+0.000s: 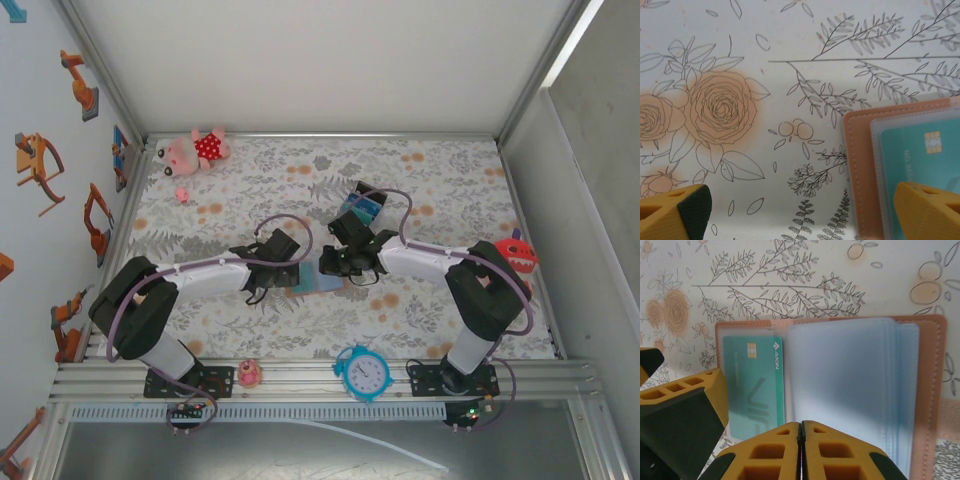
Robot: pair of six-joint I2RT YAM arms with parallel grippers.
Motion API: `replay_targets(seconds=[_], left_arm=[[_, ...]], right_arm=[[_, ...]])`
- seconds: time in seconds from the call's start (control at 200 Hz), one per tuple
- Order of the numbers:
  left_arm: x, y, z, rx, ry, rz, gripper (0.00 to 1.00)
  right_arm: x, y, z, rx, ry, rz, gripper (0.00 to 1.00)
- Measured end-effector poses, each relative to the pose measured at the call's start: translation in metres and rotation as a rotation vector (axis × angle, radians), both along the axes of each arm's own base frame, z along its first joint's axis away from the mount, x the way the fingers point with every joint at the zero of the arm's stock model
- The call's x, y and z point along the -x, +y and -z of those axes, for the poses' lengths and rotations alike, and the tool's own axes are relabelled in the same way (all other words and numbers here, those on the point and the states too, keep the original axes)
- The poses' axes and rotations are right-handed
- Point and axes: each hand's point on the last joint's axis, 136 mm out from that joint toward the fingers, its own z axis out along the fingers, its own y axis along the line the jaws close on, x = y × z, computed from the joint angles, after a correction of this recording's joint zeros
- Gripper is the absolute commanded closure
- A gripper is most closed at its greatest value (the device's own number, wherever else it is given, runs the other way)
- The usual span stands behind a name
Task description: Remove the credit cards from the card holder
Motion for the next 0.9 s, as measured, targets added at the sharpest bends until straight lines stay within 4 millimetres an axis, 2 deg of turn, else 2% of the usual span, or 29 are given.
replay_targets(seconds=[0.17, 0.436, 0.901], left_arm=[[0.003, 0.002, 0.004, -0.004, 0.012, 0.001, 0.07], [0.003, 0.002, 0.008, -0.007, 0.022, -0.009, 0.09], [0.003, 0.001, 0.009, 0.001, 0.02, -0.017, 0.1]], right_arm=[[0.003, 0.009, 0.005, 0.0, 0.02, -0.016, 0.84], [0.009, 0.018, 0.009, -0.004, 0.038, -0.042, 0.84], [0.007, 0.033, 0.013, -0.039, 0.058, -0.069, 0.82]])
